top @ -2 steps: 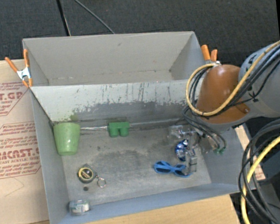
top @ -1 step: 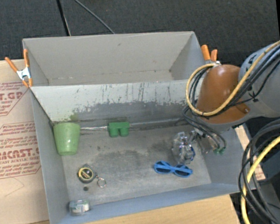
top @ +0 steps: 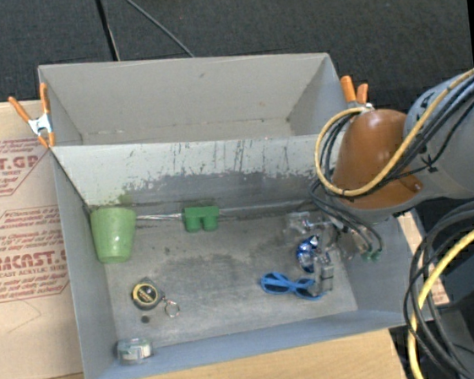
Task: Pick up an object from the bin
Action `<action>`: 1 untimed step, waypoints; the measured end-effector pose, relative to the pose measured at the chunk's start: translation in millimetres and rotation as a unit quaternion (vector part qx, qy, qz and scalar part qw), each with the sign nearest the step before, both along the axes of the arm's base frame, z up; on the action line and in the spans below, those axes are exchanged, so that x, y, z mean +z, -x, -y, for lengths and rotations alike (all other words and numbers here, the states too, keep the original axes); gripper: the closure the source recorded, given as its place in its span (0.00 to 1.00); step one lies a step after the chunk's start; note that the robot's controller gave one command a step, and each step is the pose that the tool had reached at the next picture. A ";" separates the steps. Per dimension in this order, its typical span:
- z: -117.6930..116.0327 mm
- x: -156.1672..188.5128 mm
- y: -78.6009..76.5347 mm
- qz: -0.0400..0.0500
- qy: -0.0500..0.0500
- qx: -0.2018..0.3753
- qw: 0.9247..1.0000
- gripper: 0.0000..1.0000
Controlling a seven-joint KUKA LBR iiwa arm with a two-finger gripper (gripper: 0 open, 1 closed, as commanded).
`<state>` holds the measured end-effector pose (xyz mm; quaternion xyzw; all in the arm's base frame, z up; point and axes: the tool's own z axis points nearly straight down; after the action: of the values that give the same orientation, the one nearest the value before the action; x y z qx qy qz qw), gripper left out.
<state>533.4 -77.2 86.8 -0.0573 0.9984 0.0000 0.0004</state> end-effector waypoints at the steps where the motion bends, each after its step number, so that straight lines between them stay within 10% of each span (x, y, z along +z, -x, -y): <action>1: 0.0 0.0 0.0 0.000 0.000 0.000 1.000 1.00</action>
Offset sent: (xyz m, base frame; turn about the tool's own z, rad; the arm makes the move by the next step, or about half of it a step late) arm 0.0000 0.0000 0.0000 0.0000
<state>533.4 -77.2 86.8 -0.0573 0.9984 0.0000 0.0004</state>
